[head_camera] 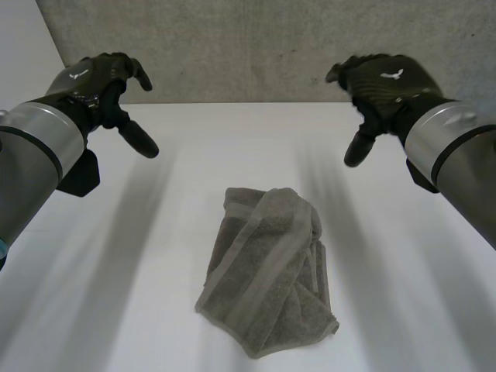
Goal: Fold the towel.
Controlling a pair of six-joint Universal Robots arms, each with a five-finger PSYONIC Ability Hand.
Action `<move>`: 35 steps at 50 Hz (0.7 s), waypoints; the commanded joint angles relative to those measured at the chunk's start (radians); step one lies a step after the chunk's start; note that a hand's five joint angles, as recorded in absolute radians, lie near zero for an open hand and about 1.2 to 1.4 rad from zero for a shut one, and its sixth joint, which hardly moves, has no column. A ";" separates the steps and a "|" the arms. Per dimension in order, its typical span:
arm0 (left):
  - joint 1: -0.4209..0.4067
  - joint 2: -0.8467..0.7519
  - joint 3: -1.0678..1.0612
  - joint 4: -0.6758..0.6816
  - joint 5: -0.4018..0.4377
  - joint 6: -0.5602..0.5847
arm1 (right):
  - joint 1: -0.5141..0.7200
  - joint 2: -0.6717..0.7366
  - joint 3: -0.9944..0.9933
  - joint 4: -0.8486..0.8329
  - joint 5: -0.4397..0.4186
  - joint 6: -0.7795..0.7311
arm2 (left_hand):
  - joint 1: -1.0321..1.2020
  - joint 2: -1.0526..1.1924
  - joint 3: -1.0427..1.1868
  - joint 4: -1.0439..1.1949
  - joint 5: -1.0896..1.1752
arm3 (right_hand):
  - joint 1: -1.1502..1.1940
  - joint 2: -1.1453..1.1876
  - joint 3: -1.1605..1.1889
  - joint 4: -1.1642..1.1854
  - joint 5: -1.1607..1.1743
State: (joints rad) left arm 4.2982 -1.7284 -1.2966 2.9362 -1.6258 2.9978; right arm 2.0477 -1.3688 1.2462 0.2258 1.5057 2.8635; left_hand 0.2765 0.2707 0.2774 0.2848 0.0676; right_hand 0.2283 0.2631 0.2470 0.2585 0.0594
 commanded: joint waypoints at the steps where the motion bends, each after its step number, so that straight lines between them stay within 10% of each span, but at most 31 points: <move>1: 0.000 -0.033 0.014 -0.045 0.003 0.016 | 0.037 -0.003 0.113 0.096 -0.212 -0.330 | -0.072 -0.066 -0.073 -0.080 -0.037 | -0.054 -0.089 -0.072 -0.084 -0.059; 19: -0.032 -0.255 0.000 -0.017 0.084 0.168 | 0.305 0.235 0.328 -0.241 -0.208 -0.556 | -0.069 -0.063 -0.070 -0.077 -0.034 | -0.054 -0.089 -0.072 -0.084 -0.059; 29: -0.047 -0.283 -0.029 0.003 0.204 0.168 | 0.258 0.312 0.245 -0.273 -0.101 -0.547 | -0.063 -0.057 -0.064 -0.071 -0.029 | 1.166 1.131 1.148 1.136 1.161; 35: -0.055 -0.295 -0.055 0.047 0.221 0.171 | 0.134 0.275 0.208 -0.336 -0.050 -0.371 | -0.057 -0.051 -0.058 -0.065 -0.023 | 1.168 1.133 1.149 1.138 1.162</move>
State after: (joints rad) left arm 4.2509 -2.0148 -1.3300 2.9449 -1.4192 3.1676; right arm 2.2990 -1.0552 1.4951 -0.0570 1.4068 2.3301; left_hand 0.2764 0.2657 0.2773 0.2804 0.0674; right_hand 1.3124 1.3210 1.3051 1.3359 1.1396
